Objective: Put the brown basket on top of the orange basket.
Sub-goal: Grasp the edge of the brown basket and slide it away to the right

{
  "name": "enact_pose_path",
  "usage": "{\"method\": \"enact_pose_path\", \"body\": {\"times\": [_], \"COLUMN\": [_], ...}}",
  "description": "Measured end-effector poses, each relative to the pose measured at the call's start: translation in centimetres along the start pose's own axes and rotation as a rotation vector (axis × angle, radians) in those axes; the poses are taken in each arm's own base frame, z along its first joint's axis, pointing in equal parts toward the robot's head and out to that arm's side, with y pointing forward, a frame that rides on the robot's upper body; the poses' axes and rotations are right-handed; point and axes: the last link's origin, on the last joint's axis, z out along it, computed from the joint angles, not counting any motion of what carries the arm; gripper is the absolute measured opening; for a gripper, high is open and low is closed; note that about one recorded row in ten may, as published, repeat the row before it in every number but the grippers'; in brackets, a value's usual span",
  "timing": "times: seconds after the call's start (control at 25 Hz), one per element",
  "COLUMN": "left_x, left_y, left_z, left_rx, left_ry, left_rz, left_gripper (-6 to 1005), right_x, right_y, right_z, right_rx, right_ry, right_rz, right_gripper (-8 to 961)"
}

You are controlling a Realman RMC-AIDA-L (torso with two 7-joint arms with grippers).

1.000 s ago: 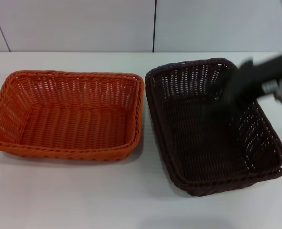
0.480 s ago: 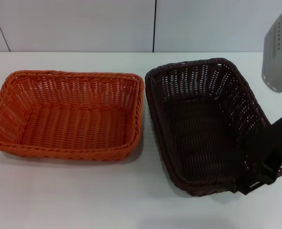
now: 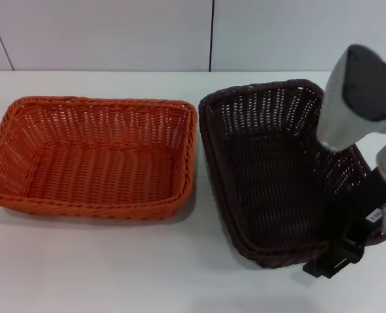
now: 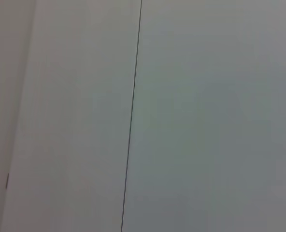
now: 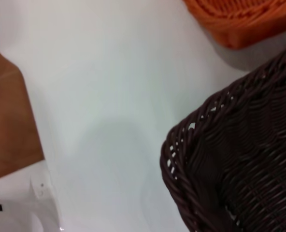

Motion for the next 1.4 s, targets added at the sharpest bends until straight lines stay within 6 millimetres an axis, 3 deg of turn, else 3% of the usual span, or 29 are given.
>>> {"method": "enact_pose_path", "body": {"times": [0.28,0.56,0.76,0.88,1.08,1.4], "left_x": [0.0,0.1,0.1,0.1,0.1,0.1], "left_y": [0.1,0.0,0.1,0.1,0.1,0.1], "left_z": [0.1,0.1,0.3,0.3,0.4,0.5], "left_rx": [-0.001,-0.001,-0.005,-0.005,-0.007,-0.006], "left_ry": [0.002,0.003,0.005,0.007,0.005,0.007], "left_rz": [-0.004,-0.004,-0.004,-0.004,-0.001,0.001], "left_gripper": [765,764,763,762,758,757], "right_x": [-0.8,-0.9,-1.2,-1.4,-1.5,-2.4], "right_y": [-0.9,-1.0,-0.7,-0.5,-0.4,-0.4], "right_z": [2.6,4.0,3.5,3.0,2.8,0.6], "right_rx": [-0.015,-0.017,0.001,0.02,0.042,0.18], "right_ry": [0.051,0.08,0.06,0.044,0.039,-0.012], "right_rz": [0.005,-0.003,-0.021,-0.028,-0.027,-0.007], "right_gripper": [604,604,603,435,341,303]}}
